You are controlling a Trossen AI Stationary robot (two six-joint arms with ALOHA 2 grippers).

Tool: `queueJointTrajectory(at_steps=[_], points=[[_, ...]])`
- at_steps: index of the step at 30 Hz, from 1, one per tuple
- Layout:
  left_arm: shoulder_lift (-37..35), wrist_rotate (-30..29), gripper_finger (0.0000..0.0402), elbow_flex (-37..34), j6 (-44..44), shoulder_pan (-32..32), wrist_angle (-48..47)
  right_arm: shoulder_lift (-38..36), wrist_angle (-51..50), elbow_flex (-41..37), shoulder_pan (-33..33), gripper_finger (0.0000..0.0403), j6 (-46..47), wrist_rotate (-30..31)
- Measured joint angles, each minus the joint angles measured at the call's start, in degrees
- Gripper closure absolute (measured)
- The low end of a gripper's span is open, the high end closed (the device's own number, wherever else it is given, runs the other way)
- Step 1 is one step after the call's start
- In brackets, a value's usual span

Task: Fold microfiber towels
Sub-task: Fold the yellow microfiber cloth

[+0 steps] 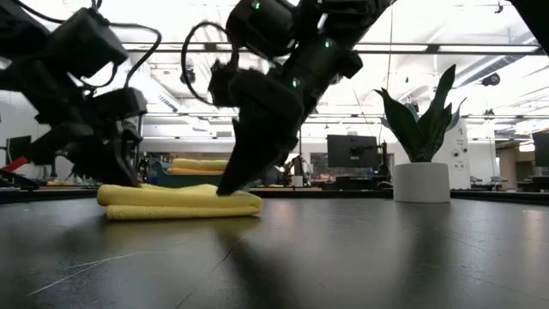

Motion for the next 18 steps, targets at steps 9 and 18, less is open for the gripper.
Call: queueJointTrajectory(at_steps=[9,18], points=[[-1.7,1.0,0.0396,5.9,0.5,-0.8,0.8,-3.4,0.3,0.4,2.4,0.0394,-2.9,1.7],[0.8,-1.0,0.0401,5.6,-1.5,-6.6,4.8,-4.1,0.2,0.4,9.5,0.0390,-10.5,18.1]])
